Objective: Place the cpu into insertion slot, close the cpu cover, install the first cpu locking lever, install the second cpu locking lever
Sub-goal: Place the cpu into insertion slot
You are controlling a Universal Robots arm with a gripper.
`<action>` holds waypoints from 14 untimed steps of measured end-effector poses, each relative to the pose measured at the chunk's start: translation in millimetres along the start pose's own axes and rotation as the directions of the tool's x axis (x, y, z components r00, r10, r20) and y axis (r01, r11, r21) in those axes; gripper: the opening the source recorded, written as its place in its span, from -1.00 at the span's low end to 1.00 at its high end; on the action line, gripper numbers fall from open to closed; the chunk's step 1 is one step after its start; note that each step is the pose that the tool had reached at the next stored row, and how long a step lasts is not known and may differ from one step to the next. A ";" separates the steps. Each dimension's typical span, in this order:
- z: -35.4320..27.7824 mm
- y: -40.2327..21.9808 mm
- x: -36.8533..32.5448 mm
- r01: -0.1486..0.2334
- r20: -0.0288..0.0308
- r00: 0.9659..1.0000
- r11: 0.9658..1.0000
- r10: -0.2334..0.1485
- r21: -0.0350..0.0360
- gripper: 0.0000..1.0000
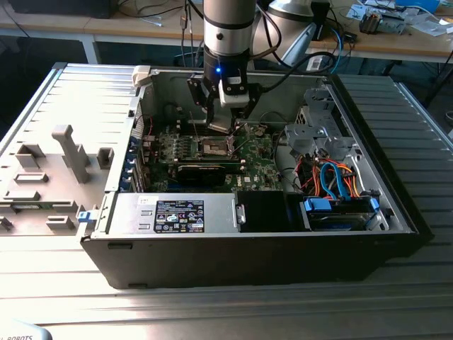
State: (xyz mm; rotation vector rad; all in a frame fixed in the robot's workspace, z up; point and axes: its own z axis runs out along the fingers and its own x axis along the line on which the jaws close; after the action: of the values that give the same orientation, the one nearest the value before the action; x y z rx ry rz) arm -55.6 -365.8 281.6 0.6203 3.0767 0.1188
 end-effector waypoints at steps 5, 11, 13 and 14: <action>0.6 0.0 0.0 -0.020 0.002 1.000 1.000 0.020 0.000 0.09; 1.1 -0.1 0.0 -0.039 0.003 0.999 0.999 0.039 0.000 0.09; 1.3 -0.1 0.0 -0.044 0.004 0.999 0.999 0.044 0.000 0.09; 1.3 -0.1 0.0 -0.046 0.004 0.999 0.999 0.046 0.000 0.09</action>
State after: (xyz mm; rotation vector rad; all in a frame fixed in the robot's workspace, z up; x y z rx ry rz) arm -55.6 -365.8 280.3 0.6907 3.0597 0.1175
